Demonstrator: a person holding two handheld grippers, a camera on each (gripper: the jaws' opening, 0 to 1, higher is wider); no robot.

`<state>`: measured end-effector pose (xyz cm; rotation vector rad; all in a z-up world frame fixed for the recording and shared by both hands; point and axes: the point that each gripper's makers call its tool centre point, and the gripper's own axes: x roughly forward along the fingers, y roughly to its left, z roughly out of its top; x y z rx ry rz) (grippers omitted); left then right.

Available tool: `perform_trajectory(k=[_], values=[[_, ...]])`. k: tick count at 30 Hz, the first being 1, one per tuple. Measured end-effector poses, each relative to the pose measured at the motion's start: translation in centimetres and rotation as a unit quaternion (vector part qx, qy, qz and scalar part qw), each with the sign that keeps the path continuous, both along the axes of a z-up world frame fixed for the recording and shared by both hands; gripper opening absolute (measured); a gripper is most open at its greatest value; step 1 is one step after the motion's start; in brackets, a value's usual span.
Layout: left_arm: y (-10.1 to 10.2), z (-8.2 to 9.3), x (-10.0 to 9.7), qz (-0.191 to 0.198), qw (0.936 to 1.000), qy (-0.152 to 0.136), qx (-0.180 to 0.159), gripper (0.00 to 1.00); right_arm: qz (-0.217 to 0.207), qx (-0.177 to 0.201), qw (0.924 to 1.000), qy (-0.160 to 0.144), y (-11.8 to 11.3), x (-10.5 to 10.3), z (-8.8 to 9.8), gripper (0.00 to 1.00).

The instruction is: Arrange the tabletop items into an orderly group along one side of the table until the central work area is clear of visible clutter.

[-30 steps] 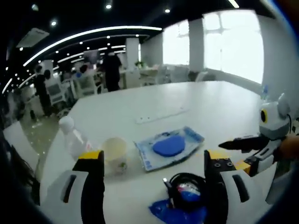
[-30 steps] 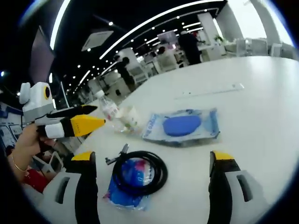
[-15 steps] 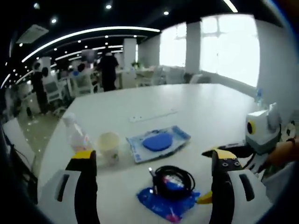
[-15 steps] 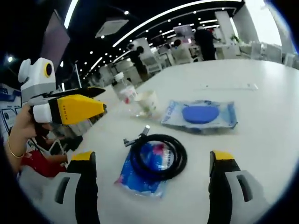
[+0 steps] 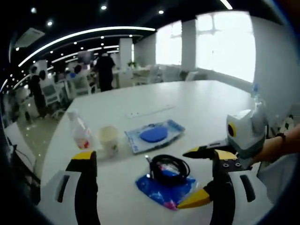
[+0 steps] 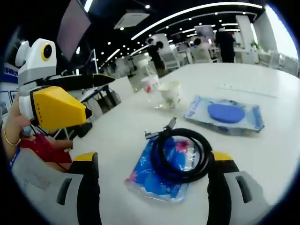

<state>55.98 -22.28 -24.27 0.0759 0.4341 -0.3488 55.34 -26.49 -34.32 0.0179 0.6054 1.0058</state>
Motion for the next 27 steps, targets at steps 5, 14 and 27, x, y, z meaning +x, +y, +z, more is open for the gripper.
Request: perform_trajectory(k=[5,14,27], values=[[0.5,0.0,-0.7,-0.007,0.9999,0.0,0.008,1.0,0.017,-0.02,0.9995,-0.014,0.7,-0.1,-1.0,0.86],[1.1,-0.2,-1.9,-0.016,0.9998,-0.009,0.002,0.99,0.023,-0.028,0.9993,-0.002,1.5,0.1,-2.4,0.72],[0.9,-2.1,-2.8,-0.017,0.9997,0.014,-0.006,0.99,0.016,-0.054,0.9982,-0.017,0.9,0.9,-3.1,0.47]])
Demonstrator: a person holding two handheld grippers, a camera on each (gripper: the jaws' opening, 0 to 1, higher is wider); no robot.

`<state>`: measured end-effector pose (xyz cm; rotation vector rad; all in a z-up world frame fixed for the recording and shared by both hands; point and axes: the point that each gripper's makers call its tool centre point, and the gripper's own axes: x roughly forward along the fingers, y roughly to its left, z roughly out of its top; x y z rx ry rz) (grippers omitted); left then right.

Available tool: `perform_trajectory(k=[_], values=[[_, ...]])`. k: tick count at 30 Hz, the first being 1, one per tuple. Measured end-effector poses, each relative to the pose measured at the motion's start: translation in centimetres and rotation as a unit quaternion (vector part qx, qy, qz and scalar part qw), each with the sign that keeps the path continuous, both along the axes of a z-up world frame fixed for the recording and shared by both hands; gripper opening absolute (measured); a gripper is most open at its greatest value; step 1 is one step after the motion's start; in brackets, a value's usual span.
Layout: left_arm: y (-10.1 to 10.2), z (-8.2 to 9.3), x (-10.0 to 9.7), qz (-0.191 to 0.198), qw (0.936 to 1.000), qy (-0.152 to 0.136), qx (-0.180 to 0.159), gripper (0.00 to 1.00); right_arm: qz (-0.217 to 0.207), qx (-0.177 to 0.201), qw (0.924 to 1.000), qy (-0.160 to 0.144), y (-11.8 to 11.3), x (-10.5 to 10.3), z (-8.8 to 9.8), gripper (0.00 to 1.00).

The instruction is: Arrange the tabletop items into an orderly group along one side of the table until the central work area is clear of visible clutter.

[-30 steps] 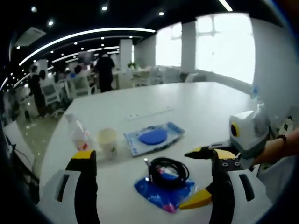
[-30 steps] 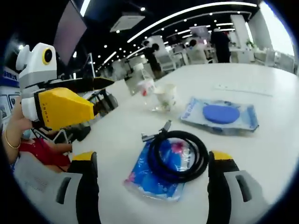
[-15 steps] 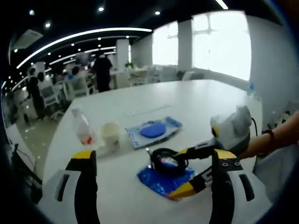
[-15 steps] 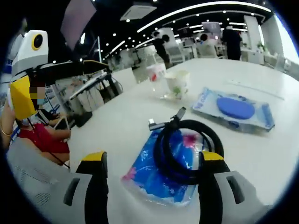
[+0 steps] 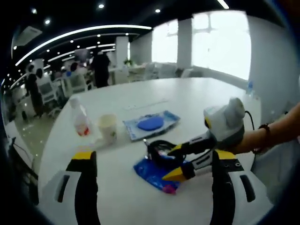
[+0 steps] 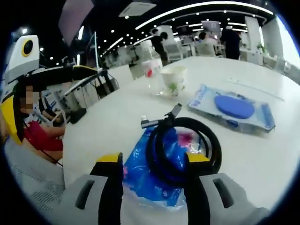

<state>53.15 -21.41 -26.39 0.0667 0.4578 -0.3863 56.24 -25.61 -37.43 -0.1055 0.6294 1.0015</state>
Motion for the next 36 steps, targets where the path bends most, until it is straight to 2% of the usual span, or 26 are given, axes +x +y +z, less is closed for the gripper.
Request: perform_trajectory(k=[8,13,19,24,31,36], values=[[-0.2,-1.1,-0.7,0.004,0.9999,0.015,-0.006,0.99,-0.004,-0.013,0.9998,-0.01,-0.5,0.6,-0.1,0.25],[-0.1,-1.6,-0.9,0.006,0.9998,0.02,-0.003,0.99,0.001,-0.018,0.9998,-0.009,-0.5,0.6,-0.3,0.23],[0.1,-2.1,-1.0,0.009,0.9996,0.026,0.001,0.99,0.024,-0.033,0.9987,-0.032,-0.1,0.2,-0.2,0.13],[-0.3,-2.2,-1.0,0.004,0.9996,0.026,-0.007,0.99,0.03,-0.036,0.9983,-0.035,-0.2,0.2,-0.1,0.09],[-0.5,-2.6,-1.1,-0.007,0.9996,0.027,0.007,0.99,0.03,-0.039,0.9981,-0.036,-0.3,0.2,0.0,0.08],[-0.5,-2.7,-1.0,-0.006,0.9995,0.03,0.002,0.98,0.033,-0.043,0.9973,-0.051,-0.5,0.2,0.3,0.07]])
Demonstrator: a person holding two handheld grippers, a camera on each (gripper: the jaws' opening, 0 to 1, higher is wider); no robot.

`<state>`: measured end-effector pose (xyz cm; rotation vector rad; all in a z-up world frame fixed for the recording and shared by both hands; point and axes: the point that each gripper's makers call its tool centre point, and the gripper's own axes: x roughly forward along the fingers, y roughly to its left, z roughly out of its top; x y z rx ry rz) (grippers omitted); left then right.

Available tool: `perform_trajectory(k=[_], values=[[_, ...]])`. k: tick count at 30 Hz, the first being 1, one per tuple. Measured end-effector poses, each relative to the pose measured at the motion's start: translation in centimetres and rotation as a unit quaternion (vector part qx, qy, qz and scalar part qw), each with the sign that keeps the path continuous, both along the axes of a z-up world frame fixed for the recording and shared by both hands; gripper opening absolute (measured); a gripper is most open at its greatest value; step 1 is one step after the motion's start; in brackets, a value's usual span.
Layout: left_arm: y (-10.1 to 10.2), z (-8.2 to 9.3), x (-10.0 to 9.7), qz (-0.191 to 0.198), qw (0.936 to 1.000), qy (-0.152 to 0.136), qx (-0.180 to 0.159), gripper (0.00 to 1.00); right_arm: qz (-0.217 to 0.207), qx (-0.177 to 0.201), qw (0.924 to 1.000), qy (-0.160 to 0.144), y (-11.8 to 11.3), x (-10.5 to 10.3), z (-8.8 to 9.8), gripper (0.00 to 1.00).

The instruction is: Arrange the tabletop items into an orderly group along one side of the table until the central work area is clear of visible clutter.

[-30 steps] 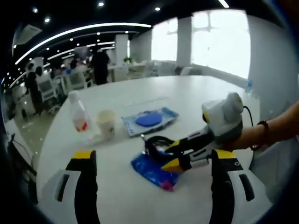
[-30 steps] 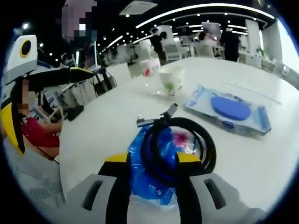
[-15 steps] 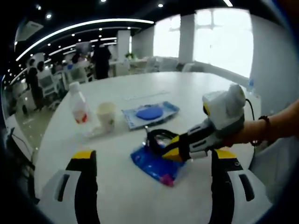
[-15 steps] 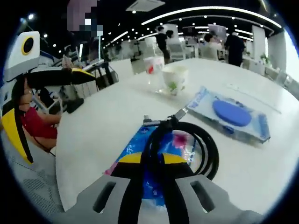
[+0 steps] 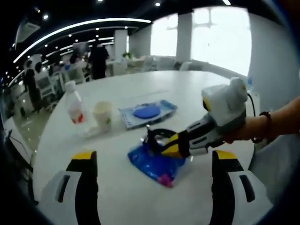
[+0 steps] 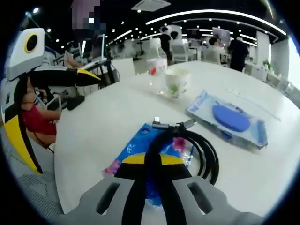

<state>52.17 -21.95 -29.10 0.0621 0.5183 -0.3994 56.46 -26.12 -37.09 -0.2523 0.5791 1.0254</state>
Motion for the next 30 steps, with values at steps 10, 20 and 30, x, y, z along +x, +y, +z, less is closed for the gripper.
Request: perform_trajectory(k=[10,20,30], values=[[-0.2,-0.4,-0.2,-0.005,0.9999,0.008,0.007,0.97,0.01,0.006,0.9986,-0.052,-0.3,0.4,1.8,0.06],[-0.4,-0.2,-0.2,-0.007,1.0,0.002,0.005,0.98,-0.005,0.027,0.9977,-0.062,-1.1,0.7,3.9,0.06],[-1.1,-0.2,-0.3,-0.02,0.9998,0.002,0.006,0.98,-0.028,0.035,0.9958,-0.08,-3.3,0.9,6.1,0.06]])
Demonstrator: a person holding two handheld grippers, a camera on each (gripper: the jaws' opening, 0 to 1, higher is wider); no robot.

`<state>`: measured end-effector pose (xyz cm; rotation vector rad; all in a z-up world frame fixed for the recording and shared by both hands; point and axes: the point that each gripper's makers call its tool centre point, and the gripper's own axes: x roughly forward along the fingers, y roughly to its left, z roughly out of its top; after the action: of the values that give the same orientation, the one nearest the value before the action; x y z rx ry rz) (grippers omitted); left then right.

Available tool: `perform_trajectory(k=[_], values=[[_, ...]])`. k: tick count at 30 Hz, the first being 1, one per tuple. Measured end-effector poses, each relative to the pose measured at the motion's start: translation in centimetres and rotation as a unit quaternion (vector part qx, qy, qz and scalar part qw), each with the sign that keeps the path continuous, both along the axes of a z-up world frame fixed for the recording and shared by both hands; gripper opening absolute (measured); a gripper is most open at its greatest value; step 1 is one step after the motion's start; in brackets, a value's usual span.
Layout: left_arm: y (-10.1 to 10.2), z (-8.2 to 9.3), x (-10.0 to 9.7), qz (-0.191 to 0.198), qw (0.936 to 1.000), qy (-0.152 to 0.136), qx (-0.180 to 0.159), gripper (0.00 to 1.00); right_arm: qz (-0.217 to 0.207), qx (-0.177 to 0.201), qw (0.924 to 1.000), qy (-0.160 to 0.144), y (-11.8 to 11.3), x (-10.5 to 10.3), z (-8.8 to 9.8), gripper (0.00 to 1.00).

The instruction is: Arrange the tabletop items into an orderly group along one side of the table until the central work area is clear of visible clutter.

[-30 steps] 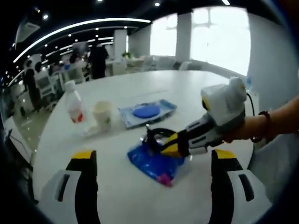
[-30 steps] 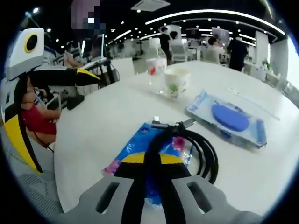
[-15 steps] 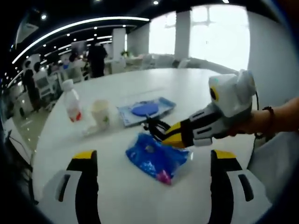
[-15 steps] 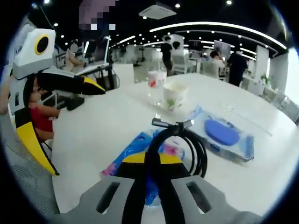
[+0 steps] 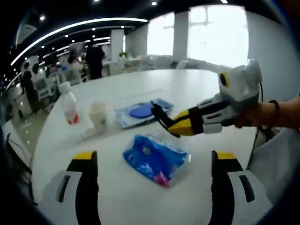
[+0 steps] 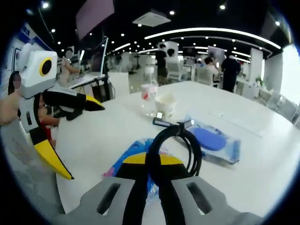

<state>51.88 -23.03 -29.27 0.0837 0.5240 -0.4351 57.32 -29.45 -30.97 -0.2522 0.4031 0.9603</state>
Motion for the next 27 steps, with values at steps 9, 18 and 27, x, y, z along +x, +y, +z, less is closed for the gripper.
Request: perform_trajectory(k=[9,18,27], values=[[-0.9,-0.2,-0.2,-0.016,0.9999,0.004,0.003,0.98,-0.026,-0.013,0.9995,-0.012,-3.1,0.2,0.8,0.06],[-1.3,-0.4,-0.6,-0.027,0.9996,0.009,0.002,0.98,-0.043,-0.03,0.9986,-0.009,-5.4,0.4,0.5,0.06],[-1.2,-0.4,-0.7,-0.025,0.9996,0.011,-0.001,0.97,-0.063,-0.056,0.9964,-0.011,-8.1,0.9,0.0,0.06]])
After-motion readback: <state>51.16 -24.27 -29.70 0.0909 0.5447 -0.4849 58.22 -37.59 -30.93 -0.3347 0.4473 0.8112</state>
